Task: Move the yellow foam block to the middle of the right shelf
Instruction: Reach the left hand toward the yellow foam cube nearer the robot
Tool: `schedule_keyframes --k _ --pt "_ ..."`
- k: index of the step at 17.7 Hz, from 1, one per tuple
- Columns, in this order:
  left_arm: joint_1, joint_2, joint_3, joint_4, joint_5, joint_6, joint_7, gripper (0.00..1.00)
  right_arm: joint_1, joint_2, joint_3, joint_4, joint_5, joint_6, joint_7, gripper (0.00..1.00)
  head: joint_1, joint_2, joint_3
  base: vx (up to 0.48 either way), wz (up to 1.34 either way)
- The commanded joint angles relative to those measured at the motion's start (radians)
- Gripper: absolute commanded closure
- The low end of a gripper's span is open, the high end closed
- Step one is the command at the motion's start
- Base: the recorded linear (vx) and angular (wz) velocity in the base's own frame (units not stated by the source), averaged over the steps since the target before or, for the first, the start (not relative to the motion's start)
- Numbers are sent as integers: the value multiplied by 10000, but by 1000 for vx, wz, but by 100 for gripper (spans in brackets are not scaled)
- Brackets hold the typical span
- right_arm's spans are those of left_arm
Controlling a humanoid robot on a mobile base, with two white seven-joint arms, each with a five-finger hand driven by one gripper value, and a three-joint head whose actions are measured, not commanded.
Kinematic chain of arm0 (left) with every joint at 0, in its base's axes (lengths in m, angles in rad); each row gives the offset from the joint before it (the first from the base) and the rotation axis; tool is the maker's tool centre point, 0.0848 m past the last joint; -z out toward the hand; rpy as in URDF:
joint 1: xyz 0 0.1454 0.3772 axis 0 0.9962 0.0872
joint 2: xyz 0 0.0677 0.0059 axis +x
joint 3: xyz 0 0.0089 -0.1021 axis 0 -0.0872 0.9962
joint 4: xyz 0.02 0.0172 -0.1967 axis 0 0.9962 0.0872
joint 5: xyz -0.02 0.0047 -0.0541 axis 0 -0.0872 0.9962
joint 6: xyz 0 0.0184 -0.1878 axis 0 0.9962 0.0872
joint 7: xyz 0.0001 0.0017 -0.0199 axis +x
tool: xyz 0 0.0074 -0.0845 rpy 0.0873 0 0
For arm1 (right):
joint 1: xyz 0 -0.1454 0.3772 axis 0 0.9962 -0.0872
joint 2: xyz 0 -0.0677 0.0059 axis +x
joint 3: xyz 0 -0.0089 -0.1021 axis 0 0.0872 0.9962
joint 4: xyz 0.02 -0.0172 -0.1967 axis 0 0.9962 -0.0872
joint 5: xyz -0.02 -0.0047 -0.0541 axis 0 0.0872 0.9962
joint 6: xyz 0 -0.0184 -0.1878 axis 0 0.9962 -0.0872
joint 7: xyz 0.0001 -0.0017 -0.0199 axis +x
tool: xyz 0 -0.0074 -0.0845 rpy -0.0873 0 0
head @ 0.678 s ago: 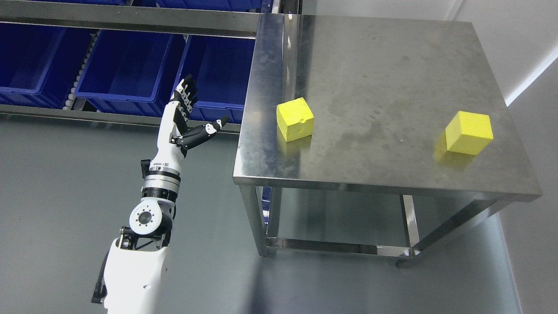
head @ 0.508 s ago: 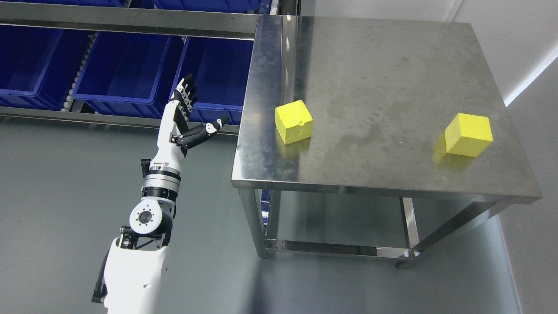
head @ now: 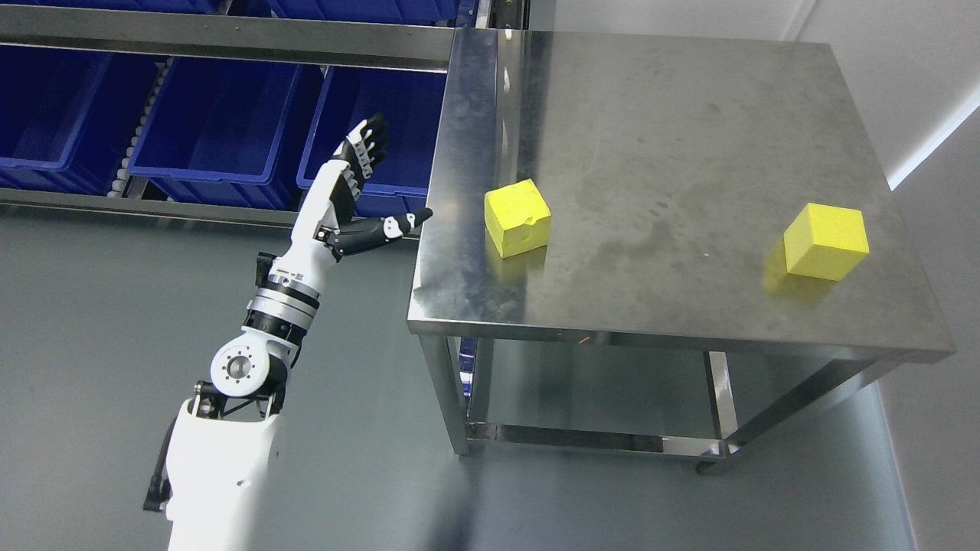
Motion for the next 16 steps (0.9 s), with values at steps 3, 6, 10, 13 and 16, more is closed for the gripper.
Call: schedule_keyframes --k 3,6,10,13,16 --pt "-1932 978 -93 1539 -358 -20 -2299 0 -15 -175 0 -174 0 4 -1 0 0 0 0 0 0" --pt "-2396 856 -508 2384 -420 241 -3297 0 -15 -175 0 -174 0 4 -1 0 0 0 0 0 0" --pt "-2641 612 -1260 3013 -405 303 -3544 0 -30 -175 0 -174 0 4 -1 0 0 0 0 0 0" --pt "-2932 411 -1551 3579 -420 303 -3835 0 -15 -175 0 -174 0 4 -1 0 0 0 0 0 0" --pt "-3269 182 -1889 4316 -420 303 -3897 0 -15 -175 0 -174 0 4 -1 0 0 0 0 0 0"
